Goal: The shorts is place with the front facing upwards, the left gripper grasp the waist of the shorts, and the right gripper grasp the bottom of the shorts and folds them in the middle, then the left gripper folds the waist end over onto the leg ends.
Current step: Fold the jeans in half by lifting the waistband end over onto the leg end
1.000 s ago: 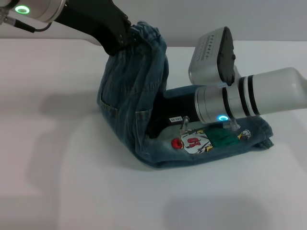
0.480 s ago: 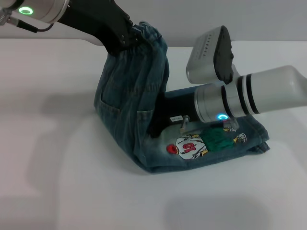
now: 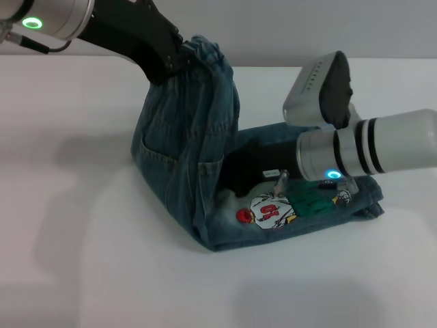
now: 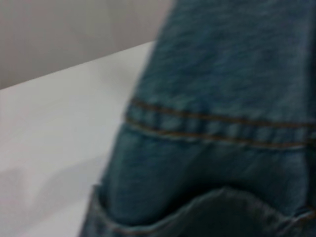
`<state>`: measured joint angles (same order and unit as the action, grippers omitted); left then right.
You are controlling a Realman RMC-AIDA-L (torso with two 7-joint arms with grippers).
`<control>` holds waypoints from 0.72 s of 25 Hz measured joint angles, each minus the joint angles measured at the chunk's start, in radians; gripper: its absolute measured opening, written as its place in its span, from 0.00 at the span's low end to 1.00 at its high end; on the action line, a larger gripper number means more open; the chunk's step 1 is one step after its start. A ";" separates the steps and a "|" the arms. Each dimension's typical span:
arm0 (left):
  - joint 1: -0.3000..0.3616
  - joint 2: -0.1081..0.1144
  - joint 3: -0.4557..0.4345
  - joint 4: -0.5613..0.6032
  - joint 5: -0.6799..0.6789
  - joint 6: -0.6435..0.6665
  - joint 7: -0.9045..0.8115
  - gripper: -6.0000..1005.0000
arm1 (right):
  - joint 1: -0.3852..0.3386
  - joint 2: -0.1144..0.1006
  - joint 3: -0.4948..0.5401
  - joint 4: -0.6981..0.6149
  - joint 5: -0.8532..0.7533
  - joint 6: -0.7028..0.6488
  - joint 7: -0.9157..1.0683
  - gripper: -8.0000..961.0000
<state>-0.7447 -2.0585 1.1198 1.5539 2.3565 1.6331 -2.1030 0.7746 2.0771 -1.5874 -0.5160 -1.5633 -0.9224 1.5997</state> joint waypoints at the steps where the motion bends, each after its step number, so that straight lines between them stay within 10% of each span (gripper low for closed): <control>1: 0.004 0.000 0.004 0.000 0.000 -0.001 0.000 0.07 | -0.009 0.000 0.001 -0.006 0.000 0.016 0.000 0.05; 18: 0.017 0.000 0.048 -0.002 -0.014 -0.019 -0.010 0.07 | -0.100 -0.019 0.066 -0.098 -0.071 0.119 0.016 0.05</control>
<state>-0.7279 -2.0589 1.1674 1.5523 2.3422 1.6136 -2.1131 0.6745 2.0577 -1.5213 -0.6142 -1.6339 -0.8037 1.6158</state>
